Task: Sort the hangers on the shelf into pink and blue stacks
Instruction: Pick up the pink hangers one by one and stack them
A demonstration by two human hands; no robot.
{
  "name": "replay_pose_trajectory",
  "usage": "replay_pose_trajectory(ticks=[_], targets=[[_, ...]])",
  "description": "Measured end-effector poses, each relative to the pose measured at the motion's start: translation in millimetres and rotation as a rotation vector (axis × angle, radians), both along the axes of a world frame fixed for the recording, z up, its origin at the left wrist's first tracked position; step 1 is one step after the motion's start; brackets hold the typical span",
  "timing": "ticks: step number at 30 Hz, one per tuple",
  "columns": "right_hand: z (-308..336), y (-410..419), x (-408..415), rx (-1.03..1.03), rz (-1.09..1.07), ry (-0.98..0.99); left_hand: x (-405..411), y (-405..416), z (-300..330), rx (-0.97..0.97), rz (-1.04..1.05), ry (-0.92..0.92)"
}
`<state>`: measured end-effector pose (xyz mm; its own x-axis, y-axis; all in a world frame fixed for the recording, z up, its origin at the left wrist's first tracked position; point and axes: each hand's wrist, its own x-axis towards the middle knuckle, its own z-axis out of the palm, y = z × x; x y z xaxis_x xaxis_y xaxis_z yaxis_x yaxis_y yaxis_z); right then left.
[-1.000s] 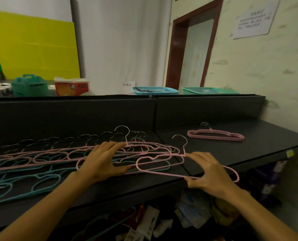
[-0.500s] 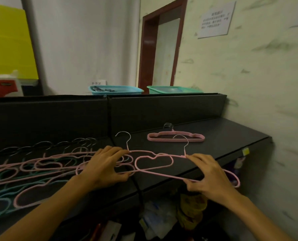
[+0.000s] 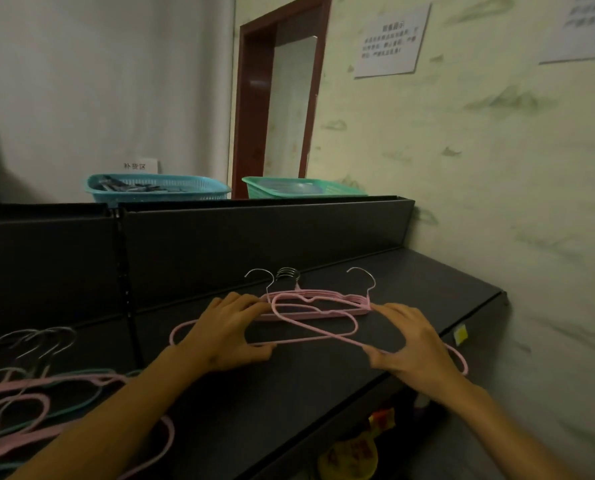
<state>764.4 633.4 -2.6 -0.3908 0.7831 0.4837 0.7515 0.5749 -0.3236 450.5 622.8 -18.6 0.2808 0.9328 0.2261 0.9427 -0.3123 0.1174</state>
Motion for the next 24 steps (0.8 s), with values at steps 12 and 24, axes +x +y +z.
replay_pose_trajectory(ticks=[12, 24], targets=[[1.8, 90.4, 19.8, -0.018, 0.022, 0.027, 28.2, 87.3, -6.9, -0.018, 0.015, -0.027], [-5.7, 155.8, 36.6, -0.093, 0.152, -0.028, 47.0, 115.5, -14.6, -0.058, 0.046, -0.149]])
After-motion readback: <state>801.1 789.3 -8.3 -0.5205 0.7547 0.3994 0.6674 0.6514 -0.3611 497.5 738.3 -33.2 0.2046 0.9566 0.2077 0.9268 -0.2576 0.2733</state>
